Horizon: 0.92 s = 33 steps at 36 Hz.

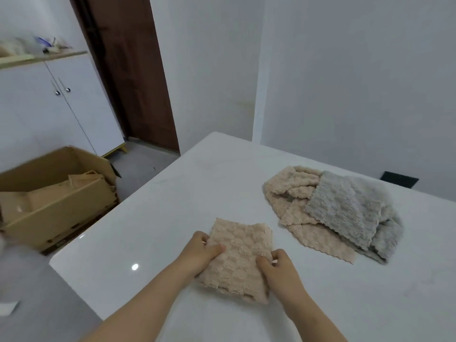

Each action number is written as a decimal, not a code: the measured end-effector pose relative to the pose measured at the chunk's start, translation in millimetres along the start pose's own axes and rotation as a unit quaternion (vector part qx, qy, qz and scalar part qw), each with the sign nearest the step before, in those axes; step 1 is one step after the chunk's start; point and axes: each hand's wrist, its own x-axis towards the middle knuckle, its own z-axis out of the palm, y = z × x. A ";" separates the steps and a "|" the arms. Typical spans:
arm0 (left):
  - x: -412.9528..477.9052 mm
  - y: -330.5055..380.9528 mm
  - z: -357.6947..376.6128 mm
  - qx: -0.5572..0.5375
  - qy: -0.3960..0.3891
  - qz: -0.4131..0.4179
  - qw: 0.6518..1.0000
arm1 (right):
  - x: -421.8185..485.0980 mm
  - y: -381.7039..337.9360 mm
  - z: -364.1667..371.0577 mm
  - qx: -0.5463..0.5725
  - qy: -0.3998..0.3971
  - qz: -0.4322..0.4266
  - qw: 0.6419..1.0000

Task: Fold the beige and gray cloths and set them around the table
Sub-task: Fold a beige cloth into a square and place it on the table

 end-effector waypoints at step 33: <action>243.2 29.0 -241.5 0.140 -0.021 0.113 0.983 | 192.1 -182.5 228.3 0.046 0.069 0.024 0.996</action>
